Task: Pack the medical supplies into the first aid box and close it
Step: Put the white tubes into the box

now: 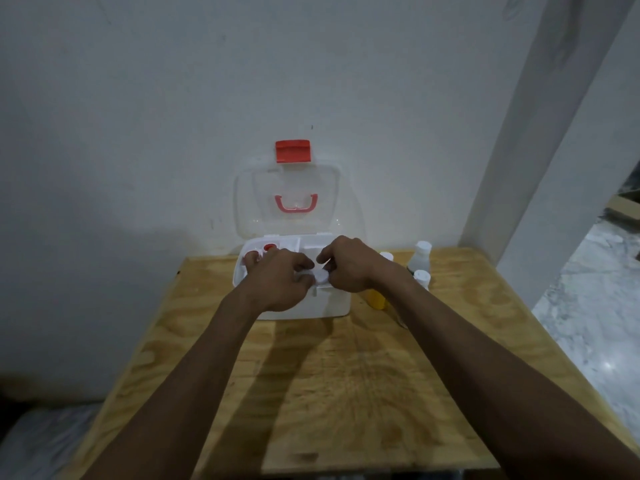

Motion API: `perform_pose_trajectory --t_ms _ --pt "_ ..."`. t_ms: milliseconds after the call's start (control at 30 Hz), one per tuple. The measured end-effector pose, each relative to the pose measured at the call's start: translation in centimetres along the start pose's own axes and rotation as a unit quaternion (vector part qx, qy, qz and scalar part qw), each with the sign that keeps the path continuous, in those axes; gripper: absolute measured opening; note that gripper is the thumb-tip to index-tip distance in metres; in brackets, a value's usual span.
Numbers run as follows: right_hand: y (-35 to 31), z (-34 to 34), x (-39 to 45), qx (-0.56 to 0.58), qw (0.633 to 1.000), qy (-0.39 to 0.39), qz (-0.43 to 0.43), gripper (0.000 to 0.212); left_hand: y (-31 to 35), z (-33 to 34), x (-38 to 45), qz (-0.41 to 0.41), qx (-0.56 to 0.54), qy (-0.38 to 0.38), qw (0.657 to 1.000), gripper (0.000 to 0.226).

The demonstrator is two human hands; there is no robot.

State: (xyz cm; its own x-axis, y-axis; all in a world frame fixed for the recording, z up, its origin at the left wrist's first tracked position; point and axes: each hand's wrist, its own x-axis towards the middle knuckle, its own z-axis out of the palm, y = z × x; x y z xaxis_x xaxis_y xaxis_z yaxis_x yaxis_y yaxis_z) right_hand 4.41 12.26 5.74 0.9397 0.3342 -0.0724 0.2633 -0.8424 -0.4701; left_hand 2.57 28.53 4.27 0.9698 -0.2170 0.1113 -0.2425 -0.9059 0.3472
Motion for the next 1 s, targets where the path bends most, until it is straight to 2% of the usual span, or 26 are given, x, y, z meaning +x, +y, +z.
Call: perform_pose_trajectory --t_ms 333,833,1000 --pt "-0.4 0.0 -0.5 0.024 1.000 0.002 0.016 0.046 -0.1 -0.3 -1.2 0.011 -0.060 -0.007 0.998 0.037" --pt "-0.5 -0.6 -1.1 0.041 0.999 0.028 0.008 0.049 0.1 -0.5 -1.5 0.003 -0.076 -0.004 0.997 0.036" --pt "-0.7 -2.4 -2.6 0.061 0.995 0.080 -0.006 0.048 0.9 -1.0 -1.9 0.014 -0.088 0.042 0.995 0.037"
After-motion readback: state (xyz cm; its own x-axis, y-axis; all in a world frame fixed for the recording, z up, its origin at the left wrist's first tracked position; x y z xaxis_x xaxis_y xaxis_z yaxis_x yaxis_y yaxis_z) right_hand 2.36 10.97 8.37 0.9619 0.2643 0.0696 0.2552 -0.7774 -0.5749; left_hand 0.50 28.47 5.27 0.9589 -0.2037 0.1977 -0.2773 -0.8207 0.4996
